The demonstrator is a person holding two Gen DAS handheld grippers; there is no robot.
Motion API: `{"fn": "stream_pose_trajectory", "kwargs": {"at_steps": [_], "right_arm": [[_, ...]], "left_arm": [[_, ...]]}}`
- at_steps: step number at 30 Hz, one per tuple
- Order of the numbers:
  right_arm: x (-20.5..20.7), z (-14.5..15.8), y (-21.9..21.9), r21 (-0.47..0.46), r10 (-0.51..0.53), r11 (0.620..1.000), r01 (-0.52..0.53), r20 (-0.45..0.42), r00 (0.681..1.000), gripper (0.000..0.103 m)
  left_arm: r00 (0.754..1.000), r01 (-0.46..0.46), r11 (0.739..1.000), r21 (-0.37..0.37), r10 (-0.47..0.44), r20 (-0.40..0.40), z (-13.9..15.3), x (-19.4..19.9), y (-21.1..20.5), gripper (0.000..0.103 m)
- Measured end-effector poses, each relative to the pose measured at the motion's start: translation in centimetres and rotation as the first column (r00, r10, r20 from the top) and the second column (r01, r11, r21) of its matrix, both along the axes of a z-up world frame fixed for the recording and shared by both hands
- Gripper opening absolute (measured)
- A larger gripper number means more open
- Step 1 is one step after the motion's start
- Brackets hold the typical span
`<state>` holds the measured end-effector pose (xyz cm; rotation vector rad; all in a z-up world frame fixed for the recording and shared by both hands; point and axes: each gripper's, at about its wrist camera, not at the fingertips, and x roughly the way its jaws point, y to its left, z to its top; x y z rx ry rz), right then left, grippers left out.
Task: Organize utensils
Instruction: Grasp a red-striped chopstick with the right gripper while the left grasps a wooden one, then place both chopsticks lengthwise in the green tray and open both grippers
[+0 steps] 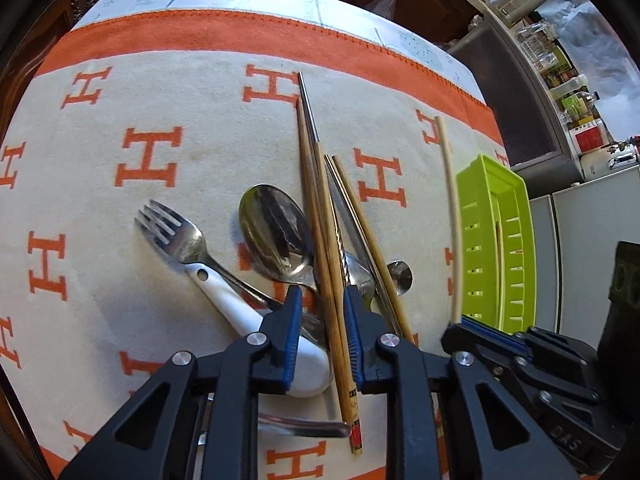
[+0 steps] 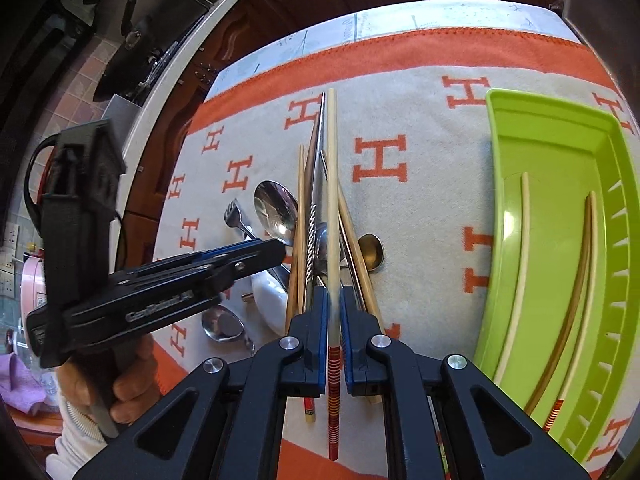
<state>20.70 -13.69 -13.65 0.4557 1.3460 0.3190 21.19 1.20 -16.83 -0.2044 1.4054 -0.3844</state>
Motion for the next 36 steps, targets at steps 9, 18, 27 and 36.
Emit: {"fn": "stream_pose_trajectory", "kwargs": {"at_steps": [9, 18, 27, 36], "right_arm": [[-0.7, -0.3, -1.8, 0.033, -0.014, 0.999, 0.014, -0.006, 1.0, 0.007], [-0.7, -1.1, -2.5, 0.056, -0.029, 0.998, 0.03, -0.019, 0.999, 0.007], [-0.8, -1.2, -3.0, 0.08, -0.048, 0.996, 0.049, -0.025, 0.999, 0.006], [-2.1, 0.7, -4.5, 0.116, -0.083, 0.99, 0.081, 0.006, 0.997, 0.006]], "left_arm": [[0.999, -0.02, 1.0, -0.022, 0.019, -0.04, -1.9, 0.6, -0.6, 0.017], [0.999, -0.02, 0.999, -0.049, 0.019, -0.026, -2.3, 0.4, -0.6, 0.005], [0.998, -0.062, 0.993, -0.097, 0.062, -0.002, -1.3, -0.6, 0.4, 0.004], [0.998, -0.047, 0.984, -0.171, 0.055, 0.044, 3.0, -3.4, 1.2, 0.004]]}}
